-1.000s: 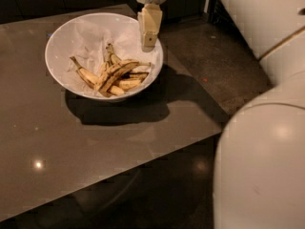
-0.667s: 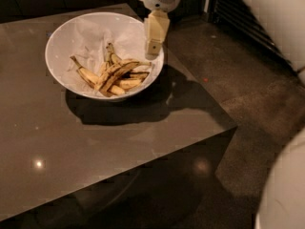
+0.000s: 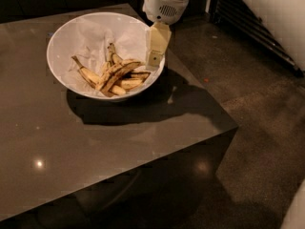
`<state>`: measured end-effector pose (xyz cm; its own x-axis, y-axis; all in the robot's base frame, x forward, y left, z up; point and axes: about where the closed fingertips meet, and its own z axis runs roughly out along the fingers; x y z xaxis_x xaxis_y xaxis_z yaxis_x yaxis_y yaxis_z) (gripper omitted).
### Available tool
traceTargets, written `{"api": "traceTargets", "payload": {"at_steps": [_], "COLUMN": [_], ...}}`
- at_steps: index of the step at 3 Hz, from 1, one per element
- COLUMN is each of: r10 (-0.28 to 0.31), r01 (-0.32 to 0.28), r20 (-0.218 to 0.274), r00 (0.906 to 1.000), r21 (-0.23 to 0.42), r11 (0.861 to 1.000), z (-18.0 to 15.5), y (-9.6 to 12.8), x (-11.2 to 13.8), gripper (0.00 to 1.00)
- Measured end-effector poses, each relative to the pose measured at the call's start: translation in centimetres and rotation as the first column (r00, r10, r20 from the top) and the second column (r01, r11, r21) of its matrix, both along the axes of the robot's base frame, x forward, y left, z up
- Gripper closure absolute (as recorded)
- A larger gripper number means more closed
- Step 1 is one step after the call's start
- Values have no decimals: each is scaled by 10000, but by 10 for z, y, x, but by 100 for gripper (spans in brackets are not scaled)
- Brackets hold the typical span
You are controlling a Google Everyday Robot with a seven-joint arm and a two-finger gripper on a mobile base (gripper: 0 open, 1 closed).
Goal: Pick banana from white bowl
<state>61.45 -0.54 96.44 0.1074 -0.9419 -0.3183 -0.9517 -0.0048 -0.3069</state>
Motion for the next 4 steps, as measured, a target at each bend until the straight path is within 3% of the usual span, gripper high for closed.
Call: {"api": "traceTargets", "payload": {"at_steps": [1, 2, 3, 4], "r10": [325, 1025, 1392, 1583], "r01": [-331, -1035, -1399, -1585], "r20": [326, 452, 333, 123], "r00": [9989, 9937, 9897, 9873], "r21": [167, 196, 223, 225], "r11": [9993, 9944, 9899, 9871], "z": [4, 2, -7, -18], "y": [4, 16, 25, 31], "x": [2, 6, 8, 9], "gripper": [0, 0, 12, 31]}}
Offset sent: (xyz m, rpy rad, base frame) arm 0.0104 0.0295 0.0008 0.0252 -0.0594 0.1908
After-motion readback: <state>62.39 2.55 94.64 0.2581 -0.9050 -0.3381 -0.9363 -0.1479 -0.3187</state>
